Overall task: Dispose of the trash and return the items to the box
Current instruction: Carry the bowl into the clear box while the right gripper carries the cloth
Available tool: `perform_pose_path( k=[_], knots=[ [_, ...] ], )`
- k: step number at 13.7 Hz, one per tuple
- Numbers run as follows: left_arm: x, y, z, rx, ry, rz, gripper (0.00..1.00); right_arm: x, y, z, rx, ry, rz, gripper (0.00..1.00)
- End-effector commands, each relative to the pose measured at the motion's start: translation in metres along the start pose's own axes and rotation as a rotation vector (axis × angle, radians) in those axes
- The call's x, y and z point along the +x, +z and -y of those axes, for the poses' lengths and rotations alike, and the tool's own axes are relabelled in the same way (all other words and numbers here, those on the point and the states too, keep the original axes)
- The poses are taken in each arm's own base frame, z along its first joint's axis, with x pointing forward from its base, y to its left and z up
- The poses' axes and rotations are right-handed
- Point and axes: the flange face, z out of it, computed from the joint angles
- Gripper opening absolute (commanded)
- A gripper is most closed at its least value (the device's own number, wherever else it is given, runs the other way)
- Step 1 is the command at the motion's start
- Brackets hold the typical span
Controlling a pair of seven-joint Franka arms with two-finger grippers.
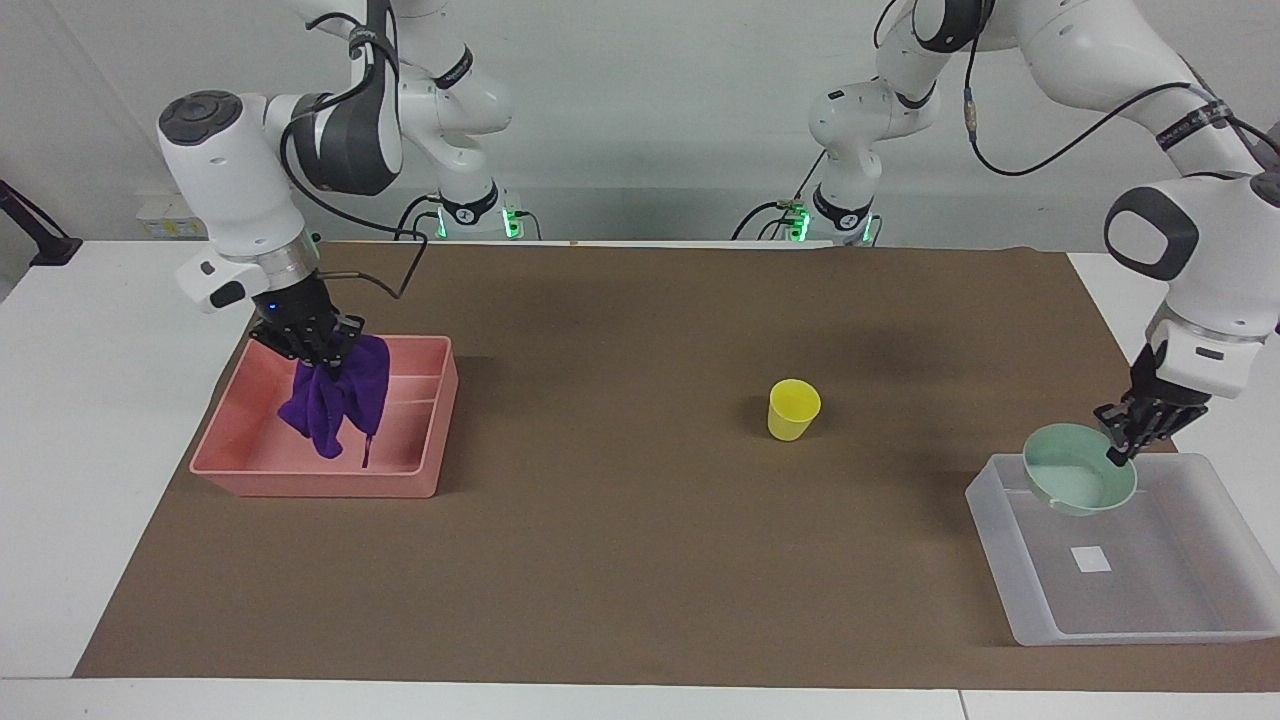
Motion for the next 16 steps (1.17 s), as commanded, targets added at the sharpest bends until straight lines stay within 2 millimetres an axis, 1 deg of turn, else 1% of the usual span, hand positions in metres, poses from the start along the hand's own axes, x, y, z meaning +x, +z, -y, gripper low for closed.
perform_pose_path(
  k=[1,3,4,6,7,8,9,10,11,12,13,14,15,16],
  knots=[
    [0.044,0.033,0.022,-0.024,0.004,0.002,0.0,-0.036,0.037,-0.022,0.006,-0.014,-0.009,0.0],
    [0.047,0.08,0.034,-0.026,-0.009,0.018,0.0,-0.044,0.067,-0.026,0.008,0.01,0.006,0.0],
    [0.051,0.093,0.036,-0.029,-0.013,0.014,0.0,-0.043,0.076,-0.024,0.006,0.015,-0.004,0.0],
    [0.052,0.097,0.036,-0.025,-0.012,-0.008,0.0,-0.041,0.094,-0.019,0.005,0.042,-0.013,0.0],
    [0.045,0.108,0.036,-0.025,-0.013,0.011,0.0,-0.042,0.106,-0.018,0.007,0.045,-0.001,0.0],
    [0.039,0.12,0.033,-0.026,-0.011,0.021,0.0,-0.04,0.113,-0.019,0.004,0.05,-0.016,0.0],
    [0.038,0.125,0.035,-0.023,-0.013,0.0,0.0,-0.038,0.116,-0.015,0.004,0.067,-0.022,0.0],
    [0.031,0.134,0.034,-0.021,-0.013,-0.001,0.0,-0.037,0.117,-0.009,0.006,0.099,-0.021,0.01],
    [0.026,0.142,0.034,-0.02,-0.013,0.001,0.0,-0.036,0.121,0.002,0.009,0.107,-0.017,0.32],
    [0.025,0.143,0.035,-0.021,-0.015,0.002,0.0,-0.035,0.122,0.003,0.01,0.11,-0.014,0.73],
    [0.025,0.142,0.035,-0.019,-0.015,0.015,0.0,-0.033,0.12,0.005,0.01,0.108,-0.017,1.0],
    [0.024,0.142,0.035,-0.02,-0.013,0.026,0.0,-0.03,0.114,0.006,0.01,0.104,-0.028,1.0],
    [0.023,0.141,0.035,-0.02,-0.01,0.029,0.22,-0.027,0.104,0.01,0.01,0.096,-0.037,1.0],
    [0.024,0.138,0.031,-0.022,-0.004,0.026,0.63,-0.025,0.095,0.012,0.011,0.088,-0.037,1.0]
  ],
)
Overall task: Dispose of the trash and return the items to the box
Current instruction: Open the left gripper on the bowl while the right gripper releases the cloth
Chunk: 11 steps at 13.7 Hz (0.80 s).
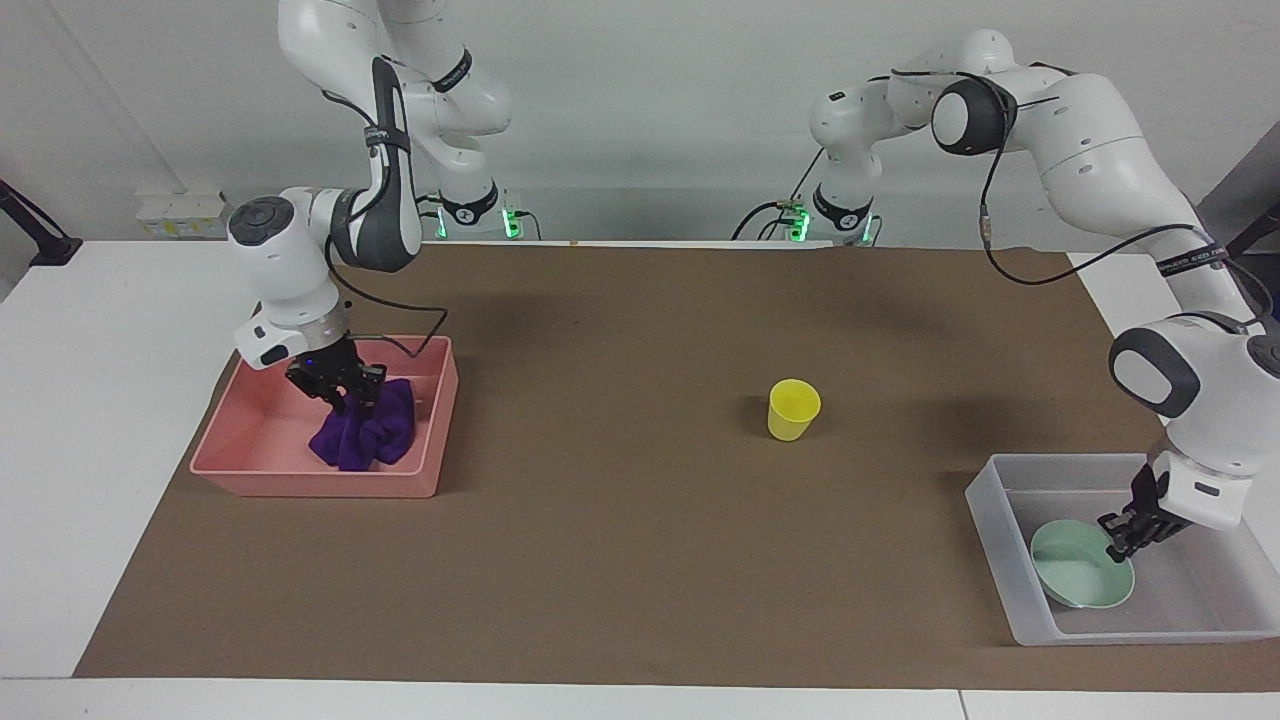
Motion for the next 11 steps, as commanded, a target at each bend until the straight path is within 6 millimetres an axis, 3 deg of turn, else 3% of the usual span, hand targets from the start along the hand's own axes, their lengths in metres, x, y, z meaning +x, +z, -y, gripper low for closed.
perform_pose_path(
  k=[1,5,7,11],
  knots=[
    [-0.001,-0.016,-0.007,-0.002,0.028,-0.007,0.78,0.008,-0.034,0.005,0.01,0.003,-0.028,1.0],
    [-0.01,-0.071,-0.027,-0.003,0.083,0.011,0.88,0.01,-0.099,0.006,0.009,0.0,-0.027,1.0],
    [-0.031,-0.101,-0.055,-0.005,0.15,0.014,0.97,0.012,-0.13,0.006,0.009,0.014,-0.005,1.0],
    [-0.085,-0.143,-0.131,-0.015,0.177,0.045,1.0,0.011,-0.178,0.028,0.003,0.092,0.031,1.0]
  ],
)
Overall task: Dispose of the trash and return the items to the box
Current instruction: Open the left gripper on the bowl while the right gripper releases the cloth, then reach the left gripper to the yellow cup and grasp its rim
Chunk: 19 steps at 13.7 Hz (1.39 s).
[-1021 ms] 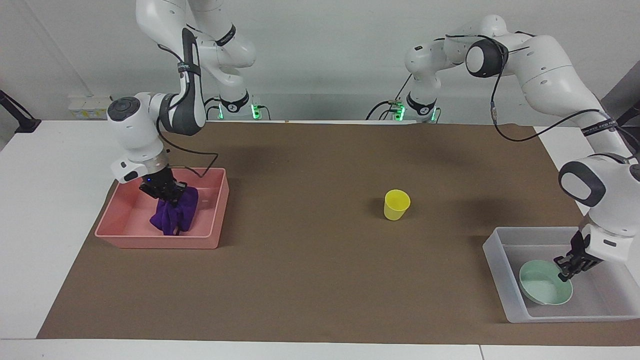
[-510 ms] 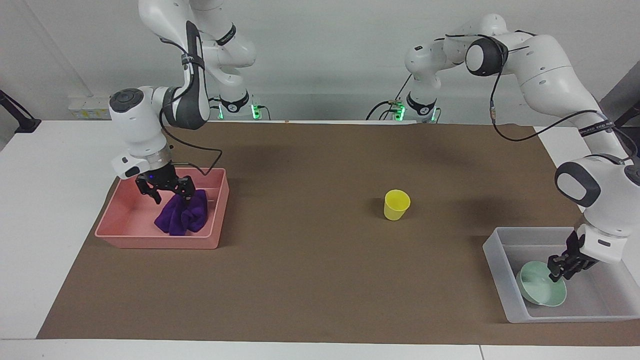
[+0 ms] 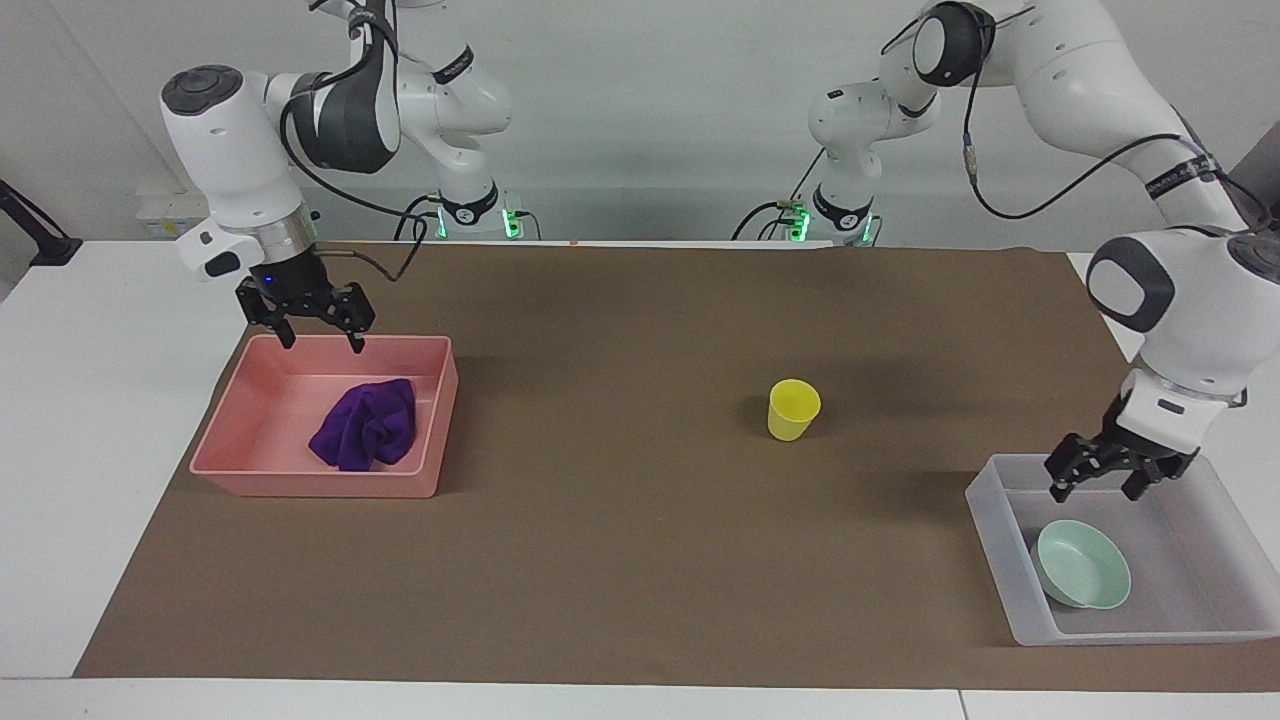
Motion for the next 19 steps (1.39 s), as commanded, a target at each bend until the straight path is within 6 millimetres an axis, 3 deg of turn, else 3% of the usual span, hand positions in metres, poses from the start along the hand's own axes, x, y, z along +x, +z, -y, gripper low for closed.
perform_pose_path(
  k=[1,4,6,7,9,11,13,15,16,17,18,19],
  knots=[
    [-0.049,-0.017,-0.056,-0.003,-0.018,0.049,1.0,0.001,-0.036,0.01,-0.006,0.059,0.029,1.0],
    [-0.078,-0.008,-0.135,-0.018,0.029,0.076,1.0,0.002,-0.085,0.001,-0.011,0.075,0.058,1.0],
    [-0.099,0.004,-0.167,-0.013,0.09,0.089,1.0,0.001,-0.118,-0.008,-0.014,0.091,0.083,1.0],
    [-0.111,0.007,-0.184,-0.017,0.107,0.09,1.0,-0.001,-0.125,-0.014,-0.013,0.099,0.091,1.0],
    [-0.142,0.024,-0.205,-0.025,0.13,0.078,1.0,-0.001,-0.124,-0.022,0.002,0.119,0.097,1.0],
    [-0.164,0.039,-0.221,-0.034,0.163,0.072,0.99,0.0,-0.118,-0.01,-0.008,0.097,0.111,1.0],
    [-0.172,0.048,-0.231,-0.038,0.177,0.078,0.96,0.0,-0.115,-0.008,-0.007,0.089,0.116,1.0],
    [-0.178,0.061,-0.246,-0.046,0.193,0.082,0.87,0.001,-0.116,-0.006,-0.009,0.078,0.108,1.0],
    [-0.185,0.069,-0.254,-0.046,0.186,0.099,0.74,0.002,-0.116,-0.006,-0.008,0.067,0.102,1.0],
    [-0.188,0.07,-0.258,-0.046,0.174,0.101,0.45,0.002,-0.116,-0.004,-0.004,0.052,0.101,1.0],
    [-0.188,0.07,-0.258,-0.045,0.169,0.101,0.05,0.003,-0.116,0.002,-0.002,0.038,0.101,1.0],
    [-0.188,0.07,-0.257,-0.045,0.169,0.103,0.0,0.005,-0.116,-0.006,-0.003,0.052,0.098,1.0]
  ],
)
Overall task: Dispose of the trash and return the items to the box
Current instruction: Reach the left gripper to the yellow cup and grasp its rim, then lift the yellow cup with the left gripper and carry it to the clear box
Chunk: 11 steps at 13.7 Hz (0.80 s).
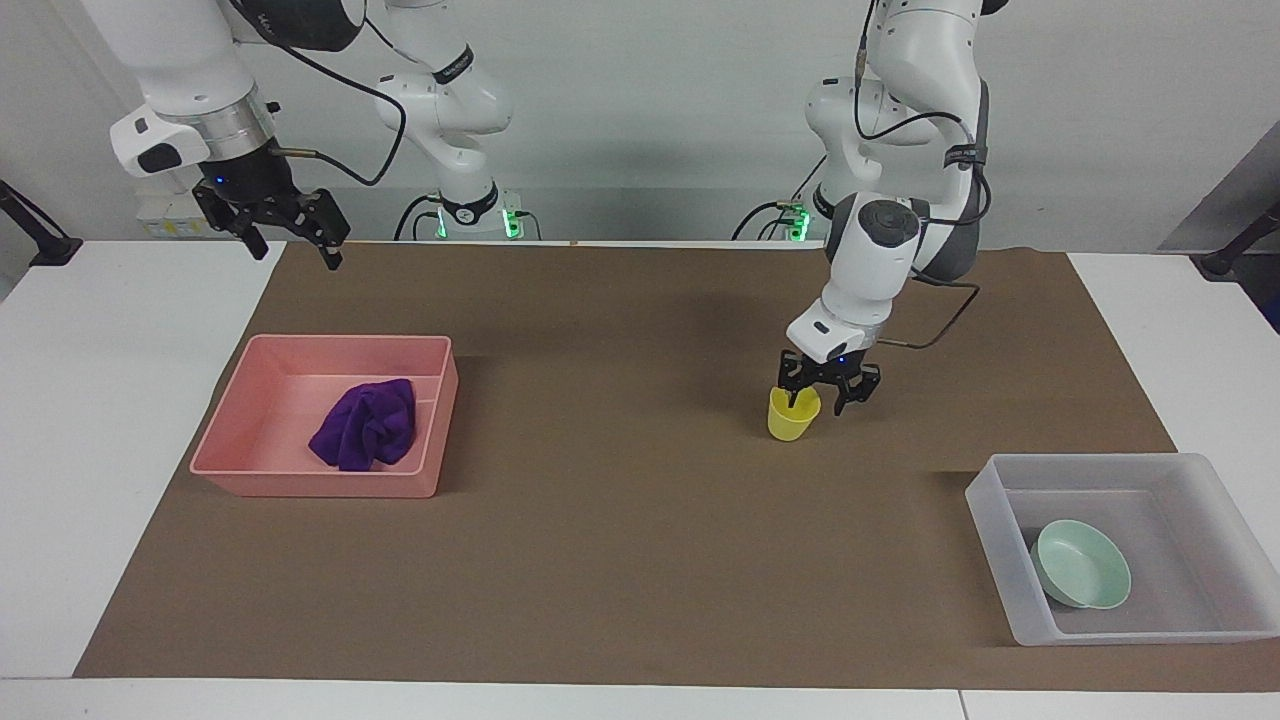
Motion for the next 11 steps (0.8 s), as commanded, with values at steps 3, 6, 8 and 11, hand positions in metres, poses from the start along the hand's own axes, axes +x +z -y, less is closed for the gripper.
perform_pose_path(
  k=[3,6,8,11],
  knots=[
    [-0.001,-0.004,0.006,0.013,-0.022,-0.014,0.0,0.005,-0.004,-0.004,0.014,-0.006,-0.007,1.0],
    [0.01,-0.029,0.025,0.021,-0.053,-0.023,0.0,0.001,-0.001,-0.005,0.016,0.003,-0.001,1.0],
    [0.027,-0.054,0.05,0.029,-0.094,-0.028,0.0,0.0,0.001,-0.003,0.016,-0.003,0.004,1.0],
    [0.055,-0.082,0.124,0.046,-0.171,-0.091,0.0,-0.002,0.001,-0.001,0.016,-0.014,0.008,1.0]
  ],
)
